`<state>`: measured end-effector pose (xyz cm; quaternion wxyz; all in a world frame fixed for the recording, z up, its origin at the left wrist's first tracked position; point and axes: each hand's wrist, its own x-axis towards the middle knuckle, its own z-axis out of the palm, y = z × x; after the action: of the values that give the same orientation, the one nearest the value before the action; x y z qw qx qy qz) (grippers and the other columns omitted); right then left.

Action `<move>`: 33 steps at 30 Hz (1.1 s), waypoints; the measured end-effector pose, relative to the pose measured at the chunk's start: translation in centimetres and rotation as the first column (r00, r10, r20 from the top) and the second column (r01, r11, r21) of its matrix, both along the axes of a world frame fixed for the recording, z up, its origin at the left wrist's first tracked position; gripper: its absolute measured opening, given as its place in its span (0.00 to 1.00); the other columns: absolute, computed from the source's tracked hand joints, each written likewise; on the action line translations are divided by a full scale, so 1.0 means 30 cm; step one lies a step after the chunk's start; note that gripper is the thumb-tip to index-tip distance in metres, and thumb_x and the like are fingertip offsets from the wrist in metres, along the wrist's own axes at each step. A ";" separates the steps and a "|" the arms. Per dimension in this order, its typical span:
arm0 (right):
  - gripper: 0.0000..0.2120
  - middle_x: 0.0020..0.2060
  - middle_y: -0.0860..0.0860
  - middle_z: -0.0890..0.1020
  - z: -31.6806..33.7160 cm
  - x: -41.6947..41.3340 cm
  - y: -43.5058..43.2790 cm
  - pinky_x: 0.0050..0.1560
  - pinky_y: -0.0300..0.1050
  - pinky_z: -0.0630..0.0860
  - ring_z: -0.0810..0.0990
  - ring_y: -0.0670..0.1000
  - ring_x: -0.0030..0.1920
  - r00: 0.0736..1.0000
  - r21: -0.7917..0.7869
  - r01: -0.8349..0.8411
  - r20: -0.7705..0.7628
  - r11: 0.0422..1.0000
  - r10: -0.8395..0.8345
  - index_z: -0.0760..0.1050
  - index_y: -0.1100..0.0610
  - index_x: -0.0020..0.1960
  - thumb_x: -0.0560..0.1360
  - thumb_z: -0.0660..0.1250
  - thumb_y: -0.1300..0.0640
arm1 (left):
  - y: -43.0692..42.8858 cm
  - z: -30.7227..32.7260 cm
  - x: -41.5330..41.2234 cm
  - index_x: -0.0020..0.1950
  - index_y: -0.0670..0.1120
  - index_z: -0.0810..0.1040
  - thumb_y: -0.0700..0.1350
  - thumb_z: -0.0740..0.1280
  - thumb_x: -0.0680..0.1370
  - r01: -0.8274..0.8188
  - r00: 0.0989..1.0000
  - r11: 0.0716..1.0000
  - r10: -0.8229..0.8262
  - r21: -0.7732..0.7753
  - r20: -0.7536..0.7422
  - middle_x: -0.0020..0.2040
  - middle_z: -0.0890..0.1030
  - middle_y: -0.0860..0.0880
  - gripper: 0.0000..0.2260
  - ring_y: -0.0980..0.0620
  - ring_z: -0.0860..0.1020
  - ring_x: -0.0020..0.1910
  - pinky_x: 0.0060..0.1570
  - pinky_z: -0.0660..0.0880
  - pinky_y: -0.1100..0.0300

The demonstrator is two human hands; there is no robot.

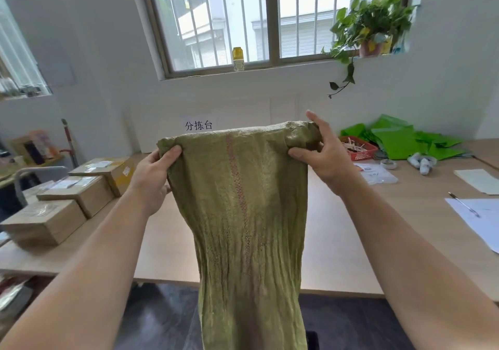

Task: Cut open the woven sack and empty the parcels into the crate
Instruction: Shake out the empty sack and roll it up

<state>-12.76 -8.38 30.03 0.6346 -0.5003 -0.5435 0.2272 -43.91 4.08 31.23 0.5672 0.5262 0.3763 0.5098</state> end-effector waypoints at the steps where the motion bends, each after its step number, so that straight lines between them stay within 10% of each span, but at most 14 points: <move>1: 0.34 0.56 0.44 0.73 0.000 -0.002 0.002 0.58 0.42 0.79 0.78 0.48 0.56 0.999 0.018 0.038 0.005 0.999 -0.038 0.66 0.45 0.73 0.73 0.76 0.60 | -0.001 0.000 -0.001 0.57 0.47 0.81 0.49 0.70 0.77 -0.005 1.000 1.000 0.005 -0.013 0.004 0.54 0.84 0.47 0.11 0.48 0.81 0.53 0.47 0.77 0.52; 7: 0.22 0.49 0.45 0.79 -0.013 -0.014 0.030 0.47 0.29 0.77 0.78 0.42 0.50 0.974 0.035 0.224 -0.047 0.974 -0.222 0.75 0.53 0.64 0.73 0.76 0.55 | -0.034 0.013 0.002 0.66 0.43 0.75 0.58 0.78 0.66 0.028 1.000 1.000 -0.028 -0.006 -0.002 0.62 0.80 0.40 0.34 0.47 0.81 0.51 0.47 0.78 0.52; 12: 0.29 0.56 0.51 0.78 -0.022 0.009 0.047 0.62 0.57 0.78 0.79 0.54 0.58 0.924 -0.062 0.366 -0.093 0.929 -0.370 0.69 0.49 0.68 0.72 0.73 0.42 | -0.050 0.005 0.014 0.78 0.59 0.53 0.34 0.73 0.72 0.202 0.978 0.974 -0.194 0.107 -0.078 0.60 0.77 0.49 0.44 0.51 0.79 0.55 0.48 0.77 0.57; 20: 0.39 0.59 0.46 0.71 0.005 0.002 -0.008 0.54 0.40 0.77 0.75 0.46 0.58 0.983 0.004 0.019 -0.183 1.000 -0.018 0.56 0.42 0.75 0.74 0.75 0.56 | -0.022 -0.005 0.017 0.64 0.47 0.76 0.34 0.71 0.74 0.104 0.991 0.982 -0.088 0.160 -0.101 0.51 0.82 0.45 0.20 0.49 0.81 0.47 0.37 0.78 0.61; 24: 0.38 0.62 0.48 0.70 -0.003 0.007 -0.015 0.58 0.50 0.81 0.77 0.55 0.60 0.989 -0.022 -0.121 -0.091 0.992 0.119 0.63 0.40 0.73 0.72 0.75 0.63 | -0.020 -0.004 0.027 0.50 0.45 0.79 0.40 0.71 0.75 -0.011 0.994 0.997 0.020 0.082 -0.105 0.38 0.84 0.49 0.05 0.51 0.80 0.36 0.28 0.76 0.64; 28: 0.34 0.59 0.51 0.72 -0.001 0.012 -0.008 0.51 0.39 0.80 0.77 0.51 0.54 0.988 -0.053 0.078 0.140 0.996 -0.070 0.65 0.41 0.73 0.73 0.76 0.59 | -0.009 -0.008 0.018 0.47 0.47 0.79 0.46 0.72 0.75 -0.068 0.986 0.997 0.073 0.038 -0.149 0.41 0.81 0.48 0.04 0.50 0.78 0.38 0.34 0.75 0.59; 33: 0.18 0.48 0.52 0.81 0.001 0.011 0.006 0.47 0.36 0.76 0.79 0.48 0.47 0.991 -0.007 0.132 0.033 0.991 -0.131 0.77 0.54 0.61 0.73 0.75 0.61 | -0.015 -0.006 0.004 0.51 0.47 0.81 0.56 0.72 0.72 -0.036 0.990 0.999 0.033 -0.020 -0.137 0.46 0.83 0.49 0.15 0.51 0.79 0.45 0.50 0.76 0.53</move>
<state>-12.44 -8.21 30.05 0.6370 -0.5415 -0.5186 0.1790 -43.80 3.64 31.06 0.5369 0.5469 0.4290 0.4781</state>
